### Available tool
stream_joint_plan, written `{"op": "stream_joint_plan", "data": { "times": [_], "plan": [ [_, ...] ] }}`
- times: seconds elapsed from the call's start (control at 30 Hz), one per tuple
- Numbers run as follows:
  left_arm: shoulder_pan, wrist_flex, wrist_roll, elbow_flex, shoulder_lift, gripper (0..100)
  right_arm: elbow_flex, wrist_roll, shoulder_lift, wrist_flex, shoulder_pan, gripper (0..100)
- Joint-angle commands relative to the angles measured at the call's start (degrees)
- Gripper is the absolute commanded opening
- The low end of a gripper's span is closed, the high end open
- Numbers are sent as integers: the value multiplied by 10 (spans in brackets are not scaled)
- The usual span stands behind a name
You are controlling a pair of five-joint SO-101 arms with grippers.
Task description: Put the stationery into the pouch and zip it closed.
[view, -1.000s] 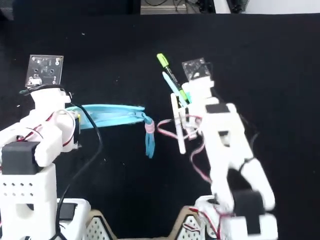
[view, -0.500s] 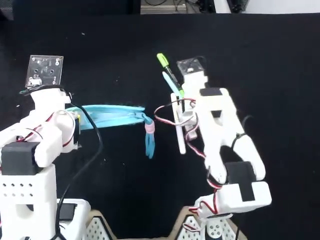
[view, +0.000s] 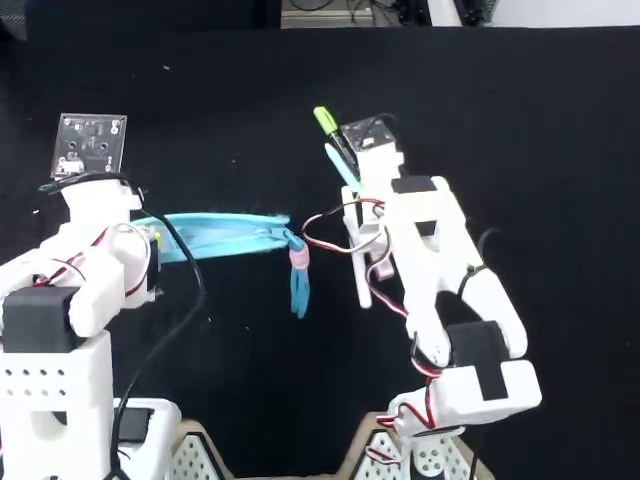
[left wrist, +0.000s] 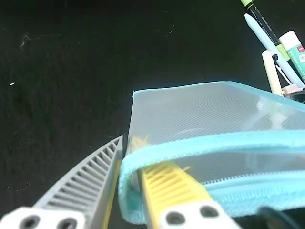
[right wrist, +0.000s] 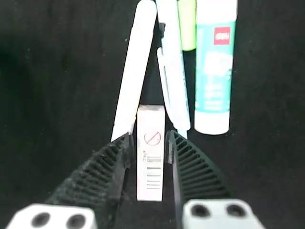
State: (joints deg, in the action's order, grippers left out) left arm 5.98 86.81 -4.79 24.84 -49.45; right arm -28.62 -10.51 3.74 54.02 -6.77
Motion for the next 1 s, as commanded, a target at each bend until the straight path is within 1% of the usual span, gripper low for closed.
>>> {"op": "stream_joint_plan", "data": {
  "times": [0.0, 0.13, 0.27, 0.33, 0.4, 0.57, 0.7, 0.8, 0.97],
  "plan": [
    [6, 0, 0, 26, 4, 30, 33, -7, 26, -25, 0, 120],
    [7, 0, 0, 26, 4, 30, 75, -7, 92, -18, 1, 120],
    [7, 0, 0, 26, 4, 30, 117, -5, 128, 29, 1, 116],
    [7, 0, 0, 26, 4, 30, 123, -4, 125, 45, 4, 80],
    [6, 1, 0, 26, 4, 30, 124, -3, 109, 55, 14, 6],
    [3, 1, 0, 26, 4, 30, 124, -9, 29, 135, 53, 11],
    [3, 1, 0, 26, 4, 30, 100, -60, -30, 202, 76, 11],
    [3, 1, 0, 26, 4, 30, 38, -80, -58, 194, 76, 11],
    [3, 1, 0, 26, 4, 30, -87, -123, -91, 93, 62, 12]
  ]
}}
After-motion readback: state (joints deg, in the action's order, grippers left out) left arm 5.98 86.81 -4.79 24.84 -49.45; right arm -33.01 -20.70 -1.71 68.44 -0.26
